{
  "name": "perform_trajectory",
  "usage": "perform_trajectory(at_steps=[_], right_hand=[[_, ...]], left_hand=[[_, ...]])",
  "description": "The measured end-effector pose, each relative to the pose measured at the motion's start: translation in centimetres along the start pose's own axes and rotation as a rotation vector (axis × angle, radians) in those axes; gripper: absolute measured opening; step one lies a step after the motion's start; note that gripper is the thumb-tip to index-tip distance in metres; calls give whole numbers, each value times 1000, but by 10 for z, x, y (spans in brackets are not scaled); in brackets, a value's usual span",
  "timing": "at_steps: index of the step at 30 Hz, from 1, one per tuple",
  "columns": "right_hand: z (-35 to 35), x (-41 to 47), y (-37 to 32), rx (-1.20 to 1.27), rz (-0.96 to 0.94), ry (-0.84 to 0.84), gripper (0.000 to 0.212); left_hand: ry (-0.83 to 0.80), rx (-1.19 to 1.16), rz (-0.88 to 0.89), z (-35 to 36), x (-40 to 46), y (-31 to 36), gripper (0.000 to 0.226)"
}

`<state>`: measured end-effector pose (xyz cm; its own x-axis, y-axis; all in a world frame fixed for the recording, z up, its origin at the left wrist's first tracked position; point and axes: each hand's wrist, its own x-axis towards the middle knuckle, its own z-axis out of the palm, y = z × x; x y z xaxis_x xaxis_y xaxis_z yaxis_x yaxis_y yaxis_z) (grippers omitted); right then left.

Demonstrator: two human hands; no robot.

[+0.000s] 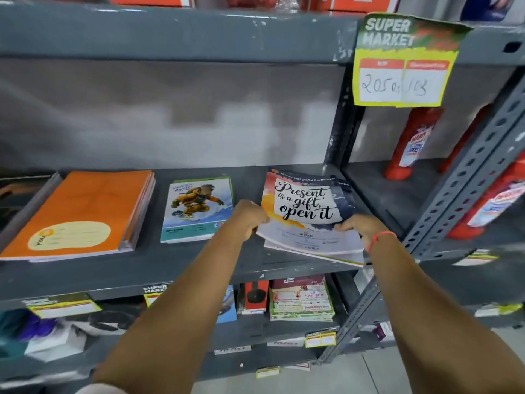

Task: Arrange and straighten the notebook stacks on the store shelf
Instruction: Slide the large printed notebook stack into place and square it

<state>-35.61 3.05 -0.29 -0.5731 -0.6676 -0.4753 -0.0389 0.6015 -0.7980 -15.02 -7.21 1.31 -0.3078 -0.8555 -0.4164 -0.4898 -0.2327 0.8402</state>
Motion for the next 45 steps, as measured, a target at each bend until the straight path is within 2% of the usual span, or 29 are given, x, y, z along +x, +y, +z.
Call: perform_trajectory(at_steps=[1, 3, 4, 5, 7, 8, 11, 14, 18, 20, 22, 23, 25, 28, 30, 31, 35, 36, 39, 40, 41, 43, 45], right_hand=[[3, 3, -3, 60, -6, -8, 40], [13, -2, -19, 134, -35, -44, 12], [20, -9, -29, 150, -43, -68, 8], [33, -20, -42, 155, -58, -102, 10], [64, -37, -67, 189, -106, -169, 10], [82, -46, -78, 208, -134, -199, 9], [150, -69, -109, 262, -206, -243, 19], [238, -98, -136, 295, -240, -298, 22], [367, -145, -165, 358, -275, -387, 25], [421, -158, -174, 397, -307, -442, 23], [475, -174, -181, 345, -300, -470, 15], [497, -178, -182, 311, -274, -463, 21], [532, -183, -182, 242, -252, -441, 25], [570, -187, -179, 141, -276, -356, 6], [587, -186, -175, 34, -314, -255, 29], [593, -187, -173, -49, -336, -225, 33], [605, -187, -164, -416, -356, -171, 32], [607, -184, -161, -482, -362, -159, 31], [610, -188, -158, -586, -425, -120, 16], [609, -187, -160, -620, -456, -85, 19], [608, -188, -162, -630, -499, -58, 23], [596, -188, -169, -631, -584, -37, 18], [587, -189, -179, -589, -636, -13, 25]], left_hand=[[6, -26, -4, -10, -1, 2, 7], [24, -61, 5, -32, -3, 3, 26], [28, -79, 13, -45, -5, 2, 20], [46, -100, 26, -64, -8, -1, 10], [71, -142, 47, -103, -14, -11, 18], [87, -163, 69, -123, -18, -16, 15], [170, -178, 104, -196, -35, -39, 22], [237, -185, 81, -284, -49, -75, 33], [278, -224, 97, -408, -65, -130, 30], [353, -232, 58, -460, -72, -156, 32], [393, -212, 30, -507, -76, -184, 32], [400, -193, 25, -525, -76, -197, 30], [432, -115, 13, -548, -76, -215, 25], [466, 0, -7, -574, -66, -238, 32], [454, 41, -21, -585, -58, -252, 35], [458, 71, -40, -587, -53, -259, 35], [514, 228, -99, -593, -41, -278, 11], [508, 313, -103, -593, -39, -279, 19], [463, 564, -114, -595, -44, -277, 21], [455, 628, -122, -595, -44, -273, 19], [476, 691, -123, -594, -43, -268, 16], [546, 788, -112, -584, -38, -255, 28], [623, 790, -30, -574, -36, -240, 28]])
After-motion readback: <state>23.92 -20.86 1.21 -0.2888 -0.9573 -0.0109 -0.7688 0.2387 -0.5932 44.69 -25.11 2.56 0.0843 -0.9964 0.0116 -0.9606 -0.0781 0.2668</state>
